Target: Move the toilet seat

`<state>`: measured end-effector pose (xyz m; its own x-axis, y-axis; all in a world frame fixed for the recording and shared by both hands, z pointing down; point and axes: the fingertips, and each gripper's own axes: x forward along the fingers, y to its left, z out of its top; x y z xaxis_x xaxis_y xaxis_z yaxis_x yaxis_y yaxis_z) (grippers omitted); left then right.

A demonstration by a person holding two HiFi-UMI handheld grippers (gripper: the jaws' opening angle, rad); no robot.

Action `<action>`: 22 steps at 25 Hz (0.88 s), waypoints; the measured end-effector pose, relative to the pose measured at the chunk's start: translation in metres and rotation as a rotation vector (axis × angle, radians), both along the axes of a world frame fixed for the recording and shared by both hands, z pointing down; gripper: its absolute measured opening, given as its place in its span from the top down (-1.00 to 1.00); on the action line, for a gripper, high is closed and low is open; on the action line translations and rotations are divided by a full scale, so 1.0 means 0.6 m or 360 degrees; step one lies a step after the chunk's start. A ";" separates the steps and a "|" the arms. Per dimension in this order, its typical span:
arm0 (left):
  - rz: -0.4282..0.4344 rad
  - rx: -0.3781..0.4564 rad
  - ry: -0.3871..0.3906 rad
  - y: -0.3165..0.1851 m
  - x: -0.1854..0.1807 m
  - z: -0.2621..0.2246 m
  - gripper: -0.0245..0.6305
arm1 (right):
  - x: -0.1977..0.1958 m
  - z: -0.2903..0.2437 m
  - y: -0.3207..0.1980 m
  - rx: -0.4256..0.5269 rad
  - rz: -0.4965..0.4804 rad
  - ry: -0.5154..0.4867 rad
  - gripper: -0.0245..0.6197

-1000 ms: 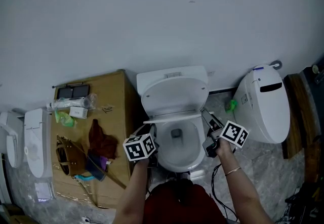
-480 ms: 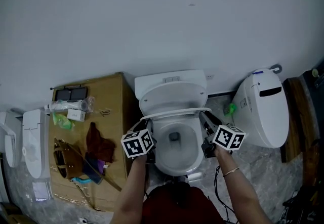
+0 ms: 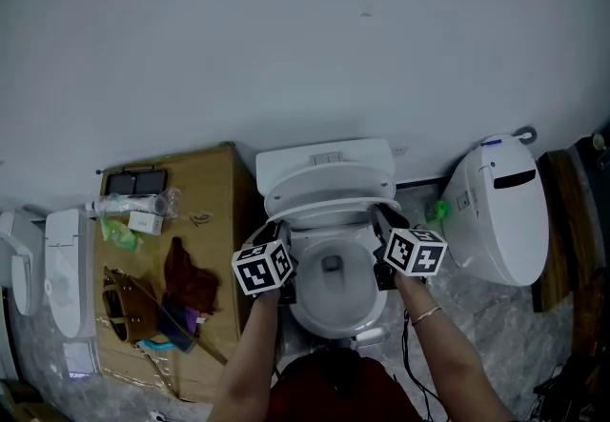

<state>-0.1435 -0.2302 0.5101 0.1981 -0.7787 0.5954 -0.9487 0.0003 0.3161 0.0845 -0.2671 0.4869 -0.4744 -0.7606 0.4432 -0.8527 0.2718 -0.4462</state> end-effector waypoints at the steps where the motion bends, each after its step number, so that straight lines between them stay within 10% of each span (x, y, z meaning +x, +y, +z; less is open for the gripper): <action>1: -0.0002 0.0003 0.0001 -0.004 0.000 -0.001 0.57 | 0.000 0.000 -0.006 0.0002 0.0009 0.0012 0.72; 22: -0.0013 0.0032 -0.0088 -0.084 -0.013 0.000 0.58 | -0.015 0.004 -0.090 0.0053 -0.0017 0.0306 0.74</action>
<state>-0.1511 -0.2803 0.5103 0.1587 -0.7920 0.5896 -0.9647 0.0027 0.2633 0.0756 -0.3213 0.4894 -0.3914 -0.7719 0.5010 -0.9184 0.2931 -0.2659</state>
